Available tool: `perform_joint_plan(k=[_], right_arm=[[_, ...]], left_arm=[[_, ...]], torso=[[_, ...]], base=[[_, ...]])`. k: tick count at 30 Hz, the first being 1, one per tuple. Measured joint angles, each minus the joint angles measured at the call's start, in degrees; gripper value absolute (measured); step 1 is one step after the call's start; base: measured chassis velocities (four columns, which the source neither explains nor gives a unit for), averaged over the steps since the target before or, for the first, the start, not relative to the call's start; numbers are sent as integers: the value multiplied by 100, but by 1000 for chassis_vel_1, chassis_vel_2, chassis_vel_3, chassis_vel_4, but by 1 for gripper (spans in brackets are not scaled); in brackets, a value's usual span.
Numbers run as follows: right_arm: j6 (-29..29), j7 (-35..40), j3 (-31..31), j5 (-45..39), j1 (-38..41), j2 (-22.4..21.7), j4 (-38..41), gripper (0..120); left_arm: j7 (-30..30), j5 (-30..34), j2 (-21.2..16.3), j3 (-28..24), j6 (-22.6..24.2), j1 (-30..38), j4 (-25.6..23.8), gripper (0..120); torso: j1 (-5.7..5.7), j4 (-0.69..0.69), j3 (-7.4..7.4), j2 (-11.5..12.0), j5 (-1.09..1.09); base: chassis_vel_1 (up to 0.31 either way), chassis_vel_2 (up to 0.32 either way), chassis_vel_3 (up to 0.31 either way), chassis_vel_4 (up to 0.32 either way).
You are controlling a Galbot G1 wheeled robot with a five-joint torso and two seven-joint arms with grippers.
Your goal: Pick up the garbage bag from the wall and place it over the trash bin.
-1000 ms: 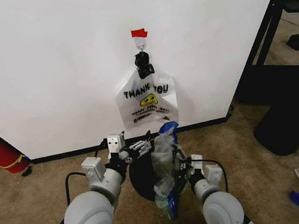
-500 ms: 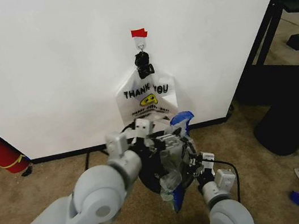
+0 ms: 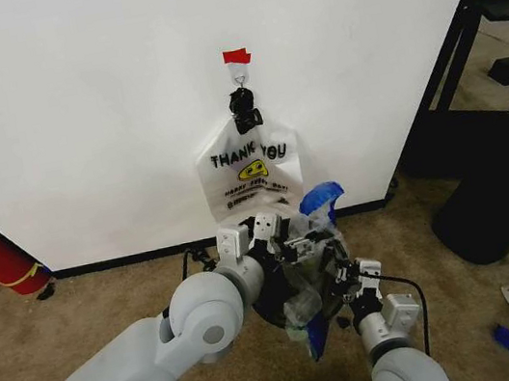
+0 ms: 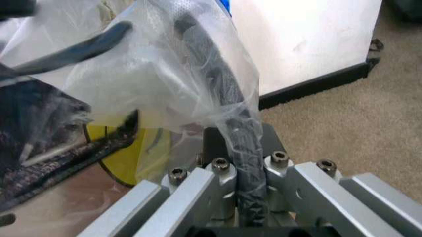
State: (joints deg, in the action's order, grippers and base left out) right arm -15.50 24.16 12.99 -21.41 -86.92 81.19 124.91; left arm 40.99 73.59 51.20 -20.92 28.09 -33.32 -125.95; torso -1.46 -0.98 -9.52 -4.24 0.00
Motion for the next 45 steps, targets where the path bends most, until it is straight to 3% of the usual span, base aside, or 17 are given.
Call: perform_joint_plan(k=[6, 17, 34, 42, 45], right_arm=[[-28, -14, 70, -39, 41, -77, -86, 0], [-101, -26, 73, -158, 23, -132, -127, 0], [393, -918, -22, 335, -451, -601, -65, 0], [749, -1151, 121, 259, -642, -800, -101, 0], [944, -1251, 153, 73, -643, -845, -102, 0]], left_arm=[[33, -126, -150, 310, -27, -211, -169, 36], [-27, -157, -164, 372, -63, -251, -183, 0], [152, 575, -350, -19, 773, 851, 546, 0], [133, 716, -631, 369, 881, 614, 593, 0], [64, 772, -842, 767, 902, 297, 556, 0]], torso=[[0, 0, 0, 0, 0], [1, 0, 0, 0, 1], [1, -1, 0, 0, 0], [1, -1, 0, 0, 1], [1, 1, 0, 0, 1]], base=[[0, 0, 0, 0], [0, 0, 0, 0], [0, 0, 0, 0], [0, 0, 0, 0], [0, 0, 0, 0]])
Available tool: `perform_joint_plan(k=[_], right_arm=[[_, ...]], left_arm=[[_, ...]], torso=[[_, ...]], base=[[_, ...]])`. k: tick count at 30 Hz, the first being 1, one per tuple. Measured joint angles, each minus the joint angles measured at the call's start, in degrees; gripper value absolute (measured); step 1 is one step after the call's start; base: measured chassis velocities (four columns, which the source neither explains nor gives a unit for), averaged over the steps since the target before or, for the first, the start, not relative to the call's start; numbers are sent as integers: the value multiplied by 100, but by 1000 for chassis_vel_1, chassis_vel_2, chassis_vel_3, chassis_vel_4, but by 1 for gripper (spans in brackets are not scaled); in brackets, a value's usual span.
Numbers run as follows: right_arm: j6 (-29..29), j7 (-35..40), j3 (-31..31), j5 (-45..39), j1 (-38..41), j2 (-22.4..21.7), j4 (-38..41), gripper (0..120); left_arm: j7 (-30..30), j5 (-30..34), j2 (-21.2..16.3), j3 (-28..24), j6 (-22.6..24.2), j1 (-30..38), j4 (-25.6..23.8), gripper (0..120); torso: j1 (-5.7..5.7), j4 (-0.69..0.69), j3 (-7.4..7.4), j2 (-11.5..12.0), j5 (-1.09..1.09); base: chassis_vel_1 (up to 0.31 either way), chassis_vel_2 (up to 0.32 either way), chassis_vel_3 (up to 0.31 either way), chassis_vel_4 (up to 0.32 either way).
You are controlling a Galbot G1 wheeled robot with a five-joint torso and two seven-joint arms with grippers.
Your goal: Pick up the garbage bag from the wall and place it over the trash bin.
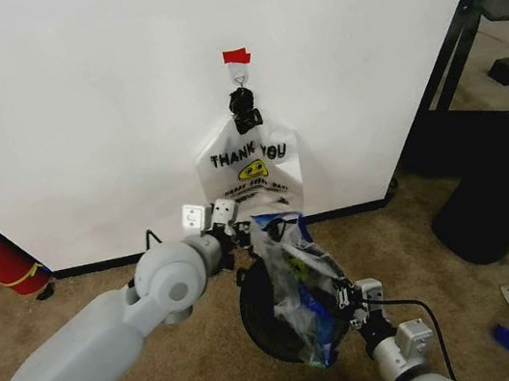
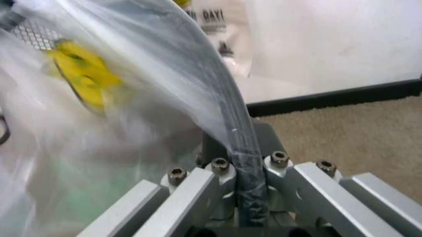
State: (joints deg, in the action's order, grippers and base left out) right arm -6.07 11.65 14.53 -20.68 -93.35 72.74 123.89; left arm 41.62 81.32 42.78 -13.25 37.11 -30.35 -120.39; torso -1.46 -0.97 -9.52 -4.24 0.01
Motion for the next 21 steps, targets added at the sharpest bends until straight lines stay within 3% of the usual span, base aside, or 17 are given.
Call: perform_joint_plan(k=[9, 13, 18, 21], right_arm=[[193, -48, 116, -623, 156, -8, 29, 0], [197, -32, 63, -872, 285, -6, 5, 0], [147, -3, 58, -1294, 242, 67, 49, 0], [60, 93, 87, -1456, 228, 105, 50, 0]], left_arm=[[-336, 221, -431, 1018, 4, -1028, -250, 0], [-429, 245, -532, 1269, 9, -1372, -375, 0], [-445, 383, -396, 1329, -7, -1414, -388, 0], [-397, 410, -302, 1361, -56, -1393, -386, 11]], torso=[[0, -3, 0, 0, 0], [0, 5, 0, 0, -1], [0, -5, 0, 0, 0], [0, -2, 0, 0, 0]], base=[[0, 0, 0, 0], [0, 0, 0, 0], [0, 0, 0, 0], [0, 0, 0, 0]])
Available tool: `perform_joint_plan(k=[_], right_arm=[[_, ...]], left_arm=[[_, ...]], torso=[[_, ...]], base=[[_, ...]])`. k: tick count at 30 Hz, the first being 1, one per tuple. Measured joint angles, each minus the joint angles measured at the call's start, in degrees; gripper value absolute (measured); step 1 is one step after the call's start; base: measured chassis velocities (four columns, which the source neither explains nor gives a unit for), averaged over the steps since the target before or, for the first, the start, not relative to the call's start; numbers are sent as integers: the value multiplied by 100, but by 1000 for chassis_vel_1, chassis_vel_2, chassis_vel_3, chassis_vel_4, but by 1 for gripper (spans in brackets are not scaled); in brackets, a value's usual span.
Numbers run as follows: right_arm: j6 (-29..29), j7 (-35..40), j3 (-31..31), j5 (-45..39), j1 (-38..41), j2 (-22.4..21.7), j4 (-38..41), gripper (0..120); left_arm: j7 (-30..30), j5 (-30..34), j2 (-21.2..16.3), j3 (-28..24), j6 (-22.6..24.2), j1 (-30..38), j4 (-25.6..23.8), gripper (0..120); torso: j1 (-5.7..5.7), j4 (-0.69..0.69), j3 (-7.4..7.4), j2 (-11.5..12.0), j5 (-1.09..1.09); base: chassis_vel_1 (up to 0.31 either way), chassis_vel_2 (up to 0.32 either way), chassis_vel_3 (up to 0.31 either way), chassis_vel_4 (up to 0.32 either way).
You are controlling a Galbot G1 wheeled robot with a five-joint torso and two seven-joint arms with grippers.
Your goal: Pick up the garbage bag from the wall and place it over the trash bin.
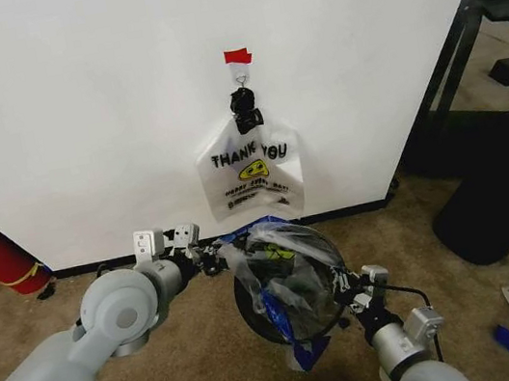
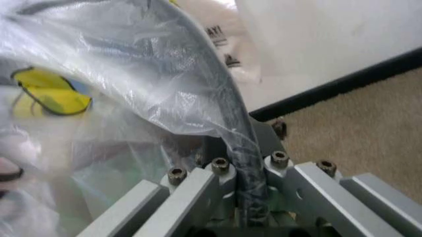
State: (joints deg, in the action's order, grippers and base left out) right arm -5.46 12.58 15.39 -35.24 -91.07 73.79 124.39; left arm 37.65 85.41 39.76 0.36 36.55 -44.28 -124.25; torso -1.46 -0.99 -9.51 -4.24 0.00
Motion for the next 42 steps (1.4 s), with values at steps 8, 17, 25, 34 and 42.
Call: perform_joint_plan(k=[8, 17, 25, 34, 42], right_arm=[[-214, 375, 19, -222, 120, 107, -85, 0], [-322, 720, 145, -356, 256, 248, -163, 0], [-318, 1052, 288, -430, 324, 513, -207, 0], [-309, 1051, 218, -264, 300, 586, -230, 0], [-305, 1038, 223, -266, 282, 586, -198, 0]], left_arm=[[41, -81, -35, 401, -62, -63, -174, 41], [77, -433, -26, 539, -211, -250, -704, 71], [-119, -1161, 370, 322, -520, -992, -1477, 98], [-324, -1254, 558, -288, -559, -1153, -1464, 96], [-321, -1428, 579, -541, -524, -1152, -1263, 75]], torso=[[0, 2, 0, 0, 0], [0, -1, 0, 0, -1], [0, 1, 0, 0, 0], [0, 0, 0, 0, -1], [0, 1, 0, 0, 0]], base=[[0, 0, 0, 0], [0, 0, 0, 0], [0, 0, 0, 0], [0, 0, 0, 0], [0, 0, 0, 0]])
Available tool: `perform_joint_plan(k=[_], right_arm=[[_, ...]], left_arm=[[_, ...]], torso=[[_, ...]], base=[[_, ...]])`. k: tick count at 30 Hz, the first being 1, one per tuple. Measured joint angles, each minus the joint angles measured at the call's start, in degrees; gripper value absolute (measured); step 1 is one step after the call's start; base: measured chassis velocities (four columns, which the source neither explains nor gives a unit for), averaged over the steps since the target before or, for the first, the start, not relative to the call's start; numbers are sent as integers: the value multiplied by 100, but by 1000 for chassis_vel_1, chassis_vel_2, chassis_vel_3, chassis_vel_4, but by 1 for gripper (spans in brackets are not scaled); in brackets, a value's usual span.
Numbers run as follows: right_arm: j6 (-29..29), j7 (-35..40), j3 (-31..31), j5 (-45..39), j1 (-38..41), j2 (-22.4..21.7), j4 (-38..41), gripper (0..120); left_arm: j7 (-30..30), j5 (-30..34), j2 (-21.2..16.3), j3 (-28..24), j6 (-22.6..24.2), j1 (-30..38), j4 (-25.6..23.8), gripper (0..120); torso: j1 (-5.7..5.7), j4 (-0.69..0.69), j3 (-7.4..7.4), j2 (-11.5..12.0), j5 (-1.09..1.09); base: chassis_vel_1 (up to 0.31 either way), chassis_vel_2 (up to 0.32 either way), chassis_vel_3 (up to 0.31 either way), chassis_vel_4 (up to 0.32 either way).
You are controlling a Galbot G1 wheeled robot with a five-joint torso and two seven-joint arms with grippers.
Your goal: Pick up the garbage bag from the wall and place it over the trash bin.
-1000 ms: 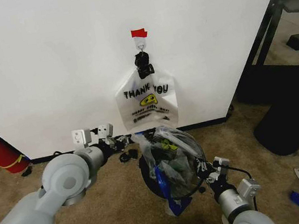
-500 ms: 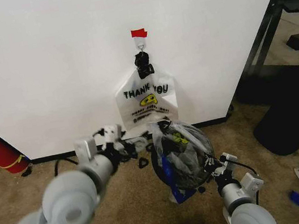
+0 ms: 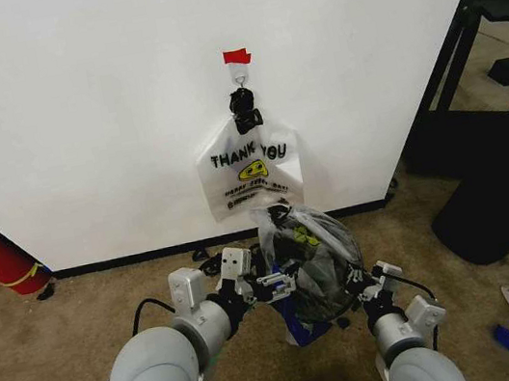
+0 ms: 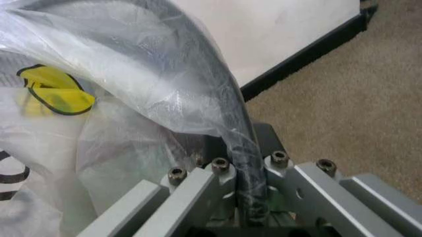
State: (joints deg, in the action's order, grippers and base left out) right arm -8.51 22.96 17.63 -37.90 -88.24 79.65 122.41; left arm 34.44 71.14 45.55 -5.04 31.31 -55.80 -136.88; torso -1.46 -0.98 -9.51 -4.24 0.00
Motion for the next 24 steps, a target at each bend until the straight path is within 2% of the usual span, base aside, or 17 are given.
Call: perform_joint_plan(k=[3, 5, 10, 12, 17, 18, 21, 24], right_arm=[[-14, 0, -23, -46, -10, 18, 78, 0], [-19, -4, -38, -48, -23, 23, 116, 0], [-44, -3, -51, -73, -55, 33, 157, 0], [-53, 2, -47, -99, -56, 37, 160, 0], [-69, 44, -17, -161, -32, 43, 148, 0], [-69, 44, -17, -161, -32, 43, 148, 0], [-74, 60, -5, -176, -36, 37, 145, 0], [-83, 65, 7, -209, -42, 36, 145, 0]], left_arm=[[-84, -389, 0, -90, -48, -37, 68, 61], [-96, -453, 0, -95, -60, -41, 74, 57], [-121, -493, -25, -52, -216, -72, 75, 37], [-123, -493, -29, -44, -228, -83, 75, 34], [-129, -490, -49, 3, -253, -212, 38, 12], [-129, -490, -49, 3, -253, -212, 38, 12], [-130, -485, -64, 60, -253, -278, 6, 0], [-134, -481, -72, 127, -252, -330, 1, 0]], torso=[[0, 0, 0, 0, 0], [0, 1, 0, 0, 0], [0, 0, 0, 0, 0], [0, 0, 0, 0, 0], [0, 0, 0, 0, 0], [0, 0, 0, 0, 0], [0, 0, 0, 0, 0], [0, 0, 0, 0, 0]], base=[[0, 0, 0, 0], [0, 0, 0, 0], [0, 0, 0, 0], [0, 0, 0, 0], [0, 0, 0, 0], [0, 0, 0, 0], [0, 0, 0, 0], [0, 0, 0, 0]])
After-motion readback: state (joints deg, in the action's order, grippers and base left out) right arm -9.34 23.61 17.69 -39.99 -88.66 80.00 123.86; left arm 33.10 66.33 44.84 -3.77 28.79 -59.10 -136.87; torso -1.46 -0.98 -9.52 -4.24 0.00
